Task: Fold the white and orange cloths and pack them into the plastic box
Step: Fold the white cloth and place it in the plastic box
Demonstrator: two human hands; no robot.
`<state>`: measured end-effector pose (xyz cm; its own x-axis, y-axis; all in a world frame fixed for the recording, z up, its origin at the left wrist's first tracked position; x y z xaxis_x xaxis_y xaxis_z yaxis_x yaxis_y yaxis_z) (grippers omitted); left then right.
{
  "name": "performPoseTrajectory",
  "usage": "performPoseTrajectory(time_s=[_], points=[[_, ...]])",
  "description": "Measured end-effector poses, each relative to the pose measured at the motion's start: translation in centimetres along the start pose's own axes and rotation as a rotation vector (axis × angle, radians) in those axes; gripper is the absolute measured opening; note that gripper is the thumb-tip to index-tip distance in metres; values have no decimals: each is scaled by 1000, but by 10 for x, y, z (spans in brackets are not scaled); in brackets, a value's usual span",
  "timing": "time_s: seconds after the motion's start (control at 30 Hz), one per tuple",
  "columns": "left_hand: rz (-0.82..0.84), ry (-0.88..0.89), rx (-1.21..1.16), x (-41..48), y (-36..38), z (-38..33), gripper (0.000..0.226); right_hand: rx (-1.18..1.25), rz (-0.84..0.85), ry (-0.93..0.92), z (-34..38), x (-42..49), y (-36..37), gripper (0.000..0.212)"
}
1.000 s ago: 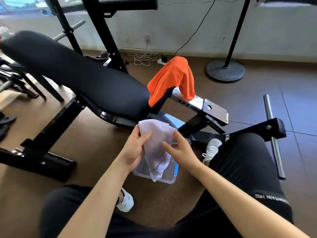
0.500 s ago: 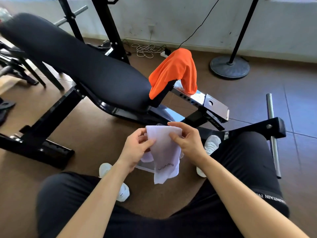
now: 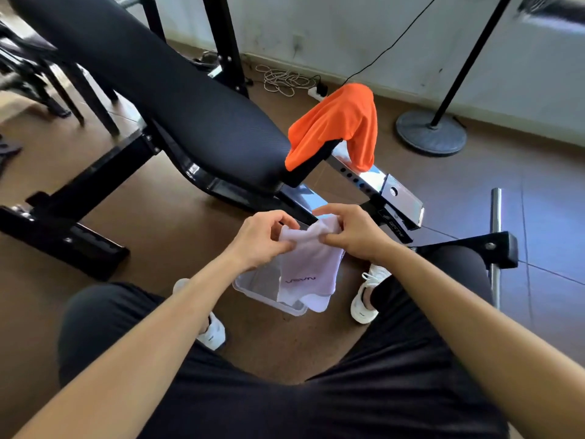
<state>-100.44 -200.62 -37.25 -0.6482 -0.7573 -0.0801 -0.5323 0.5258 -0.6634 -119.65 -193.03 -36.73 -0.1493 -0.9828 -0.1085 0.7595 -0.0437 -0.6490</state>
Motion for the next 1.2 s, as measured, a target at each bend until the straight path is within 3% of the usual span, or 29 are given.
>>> performPoseTrajectory(time_s=[0.1, 0.23, 0.33, 0.43, 0.53, 0.6, 0.67, 0.77, 0.9, 1.03, 1.13, 1.2], points=[[-19, 12, 131, 2, -4, -3, 16, -69, 43, 48, 1, 6, -2, 41], [1, 20, 191, -4, -5, -3, 32, -144, 149, 27, 12, 4, 4, 33], [-79, 104, 261, -12, -6, -1, 23, -196, 206, -9, 17, 2, 10, 32], [-196, 155, 269, -15, -10, 7, 18, -340, 154, -69, 23, 2, 15, 24], [-176, 163, 108, -15, -12, 11, 20, -613, 62, -109, 26, 3, 16, 30], [-142, 167, -28, -17, -11, 6, 18, -555, 53, -184, 33, 1, 21, 35], [-145, 150, -168, -18, -11, 0, 18, -331, 58, -279, 43, -2, 28, 37], [-192, 130, -323, -19, -14, -3, 21, -47, 44, -304, 50, -5, 32, 17], [-130, 111, -446, -24, -9, 13, 35, -8, 46, -336, 56, -8, 26, 5], [3, 116, -419, -31, 18, 30, 42, -22, -29, -353, 71, -10, 9, 33], [-28, 51, -406, -28, 37, 30, 28, -20, -70, -355, 79, -13, -9, 7], [-68, 45, -379, -24, 45, 34, 25, -12, -112, -357, 85, -16, -27, 5]])
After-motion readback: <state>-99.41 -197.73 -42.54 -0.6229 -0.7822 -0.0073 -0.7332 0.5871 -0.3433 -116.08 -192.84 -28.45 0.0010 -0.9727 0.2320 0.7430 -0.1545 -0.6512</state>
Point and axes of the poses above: each hand's wrist, its own x-axis towards the middle knuckle, its own y-axis out of the palm, z = x × y, the point moved 4 cm from there along x, towards the middle knuckle
